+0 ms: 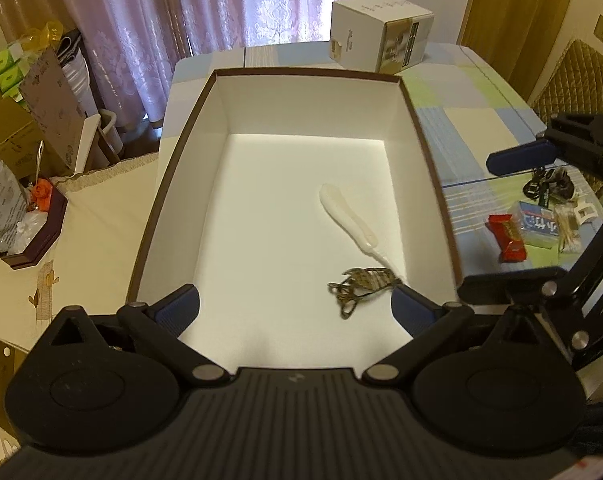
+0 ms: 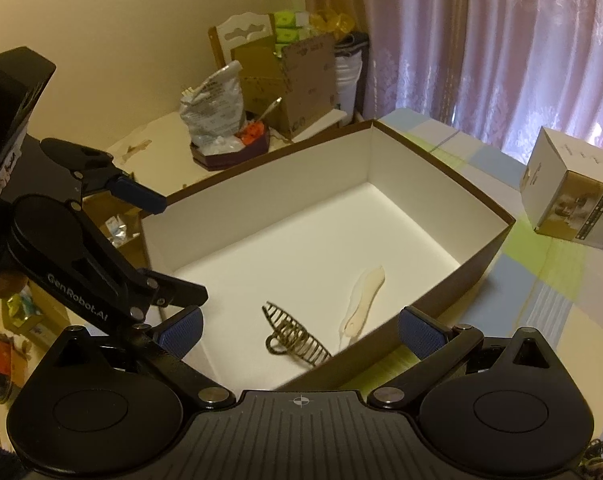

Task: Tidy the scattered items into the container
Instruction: 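Move both tools back toward the remaining items on the table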

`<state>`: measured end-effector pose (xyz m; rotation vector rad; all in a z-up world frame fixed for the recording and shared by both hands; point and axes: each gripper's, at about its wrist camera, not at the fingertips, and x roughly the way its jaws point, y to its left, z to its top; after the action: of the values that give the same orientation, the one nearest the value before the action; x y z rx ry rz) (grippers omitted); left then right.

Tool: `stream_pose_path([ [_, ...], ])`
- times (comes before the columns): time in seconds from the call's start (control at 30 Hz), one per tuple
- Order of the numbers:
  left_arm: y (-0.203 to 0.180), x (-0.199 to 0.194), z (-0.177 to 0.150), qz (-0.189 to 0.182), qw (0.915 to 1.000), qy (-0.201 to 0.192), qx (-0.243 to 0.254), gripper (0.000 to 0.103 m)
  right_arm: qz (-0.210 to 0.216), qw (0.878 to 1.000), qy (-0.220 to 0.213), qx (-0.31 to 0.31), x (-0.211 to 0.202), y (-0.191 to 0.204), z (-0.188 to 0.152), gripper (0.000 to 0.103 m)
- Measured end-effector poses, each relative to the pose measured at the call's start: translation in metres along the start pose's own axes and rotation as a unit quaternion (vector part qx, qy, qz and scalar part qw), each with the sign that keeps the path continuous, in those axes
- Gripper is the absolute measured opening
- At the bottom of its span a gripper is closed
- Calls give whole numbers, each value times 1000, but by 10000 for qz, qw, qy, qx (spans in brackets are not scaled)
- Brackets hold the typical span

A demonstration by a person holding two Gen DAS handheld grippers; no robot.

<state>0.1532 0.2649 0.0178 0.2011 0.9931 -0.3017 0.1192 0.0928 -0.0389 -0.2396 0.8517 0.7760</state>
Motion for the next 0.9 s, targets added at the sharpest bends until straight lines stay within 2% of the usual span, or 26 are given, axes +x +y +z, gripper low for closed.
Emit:
stream_pose_path([
  [0.47, -53, -38, -25, 67, 9992, -132, -380, 101, 236, 9996, -170, -26, -54, -10, -48, 101],
  [0.9, -116, -51, -31, -218, 9986, -271, -410, 101, 11, 9993, -203, 306, -101, -51, -95, 101],
])
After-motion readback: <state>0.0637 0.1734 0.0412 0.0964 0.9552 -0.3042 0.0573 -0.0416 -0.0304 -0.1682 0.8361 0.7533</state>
